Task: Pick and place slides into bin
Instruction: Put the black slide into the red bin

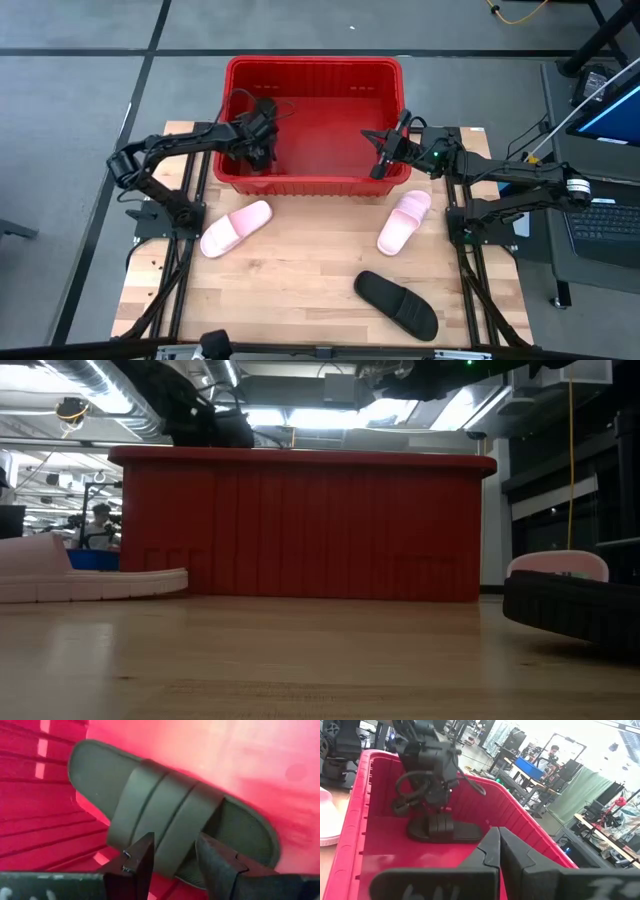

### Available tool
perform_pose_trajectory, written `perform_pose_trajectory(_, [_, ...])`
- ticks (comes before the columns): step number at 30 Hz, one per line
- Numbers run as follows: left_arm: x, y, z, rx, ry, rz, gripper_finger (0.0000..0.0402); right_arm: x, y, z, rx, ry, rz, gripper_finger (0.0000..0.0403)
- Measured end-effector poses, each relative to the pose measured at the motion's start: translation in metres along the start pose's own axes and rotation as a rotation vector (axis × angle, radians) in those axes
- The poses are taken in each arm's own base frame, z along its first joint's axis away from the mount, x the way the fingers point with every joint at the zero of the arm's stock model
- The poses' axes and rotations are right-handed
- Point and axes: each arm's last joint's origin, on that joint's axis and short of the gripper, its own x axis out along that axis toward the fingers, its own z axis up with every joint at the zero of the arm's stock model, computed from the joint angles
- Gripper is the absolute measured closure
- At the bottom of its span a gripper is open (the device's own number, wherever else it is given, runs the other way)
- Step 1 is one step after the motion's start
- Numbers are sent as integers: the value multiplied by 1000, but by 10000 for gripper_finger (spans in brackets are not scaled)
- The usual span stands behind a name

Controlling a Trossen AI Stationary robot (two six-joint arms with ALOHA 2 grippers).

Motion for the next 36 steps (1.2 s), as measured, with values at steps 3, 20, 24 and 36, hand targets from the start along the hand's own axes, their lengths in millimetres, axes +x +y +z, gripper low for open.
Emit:
perform_pose_trajectory(3, [-8, 2, -2, -8, -25, -27, 262, 0, 0, 0, 0, 0, 0, 397])
perform_pose_trajectory(20, [-71, 12, -15, -53, -203, 15, 267, 0, 0, 0, 1, -2, -2, 397])
perform_pose_trajectory(24, [-91, 15, -14, -89, -331, 44, 286, 0, -1, 1, 3, -7, -5, 397])
perform_pose_trajectory(36, [-145, 14, -15, -64, -647, 89, 396, -9, -3, 32, 20, 42, 88, 397])
